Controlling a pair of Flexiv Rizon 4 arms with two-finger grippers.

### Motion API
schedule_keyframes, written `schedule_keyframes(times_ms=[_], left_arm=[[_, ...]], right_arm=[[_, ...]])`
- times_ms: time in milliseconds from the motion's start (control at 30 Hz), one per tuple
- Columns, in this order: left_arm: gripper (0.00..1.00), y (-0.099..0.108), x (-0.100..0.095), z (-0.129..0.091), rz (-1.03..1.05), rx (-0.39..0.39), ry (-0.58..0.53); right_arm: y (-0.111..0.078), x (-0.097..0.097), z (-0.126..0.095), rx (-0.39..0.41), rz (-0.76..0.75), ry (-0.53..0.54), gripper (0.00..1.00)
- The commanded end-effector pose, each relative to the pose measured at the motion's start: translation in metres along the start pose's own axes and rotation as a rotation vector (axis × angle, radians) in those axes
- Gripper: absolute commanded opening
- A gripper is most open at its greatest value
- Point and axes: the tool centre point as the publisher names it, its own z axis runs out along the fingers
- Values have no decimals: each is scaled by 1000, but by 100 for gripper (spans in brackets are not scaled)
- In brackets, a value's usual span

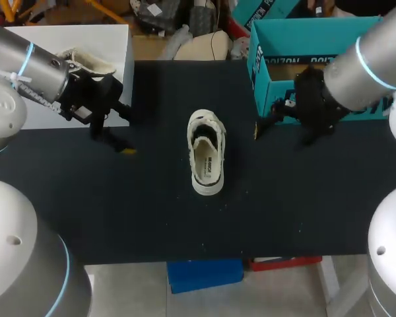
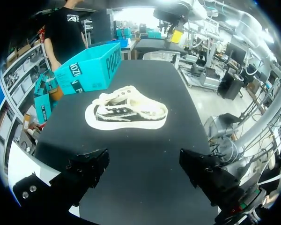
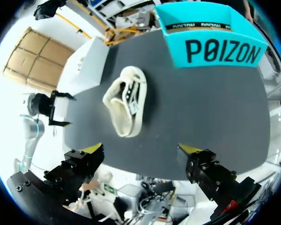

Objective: Take the shoe out of the shoebox, open the shoe tongue, remove and reinsert the insole, then place the shoe into the shoebox

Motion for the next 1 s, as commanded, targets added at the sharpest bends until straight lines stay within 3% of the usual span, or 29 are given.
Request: schedule_keyframes(times_ms=[33,567,733,1000], left_arm=[[100,1,1,1,1,0,-3],[100,1,1,1,1,0,-3],[100,1,1,1,1,0,-3],[100,1,1,1,1,0,-3]], right_arm=[[37,13,11,109,-16,-376,100],[41,12,14,110,-22,-412,100],[51,12,26,132,-30,-473,100],[58,16,51,157,-45,-484,100]])
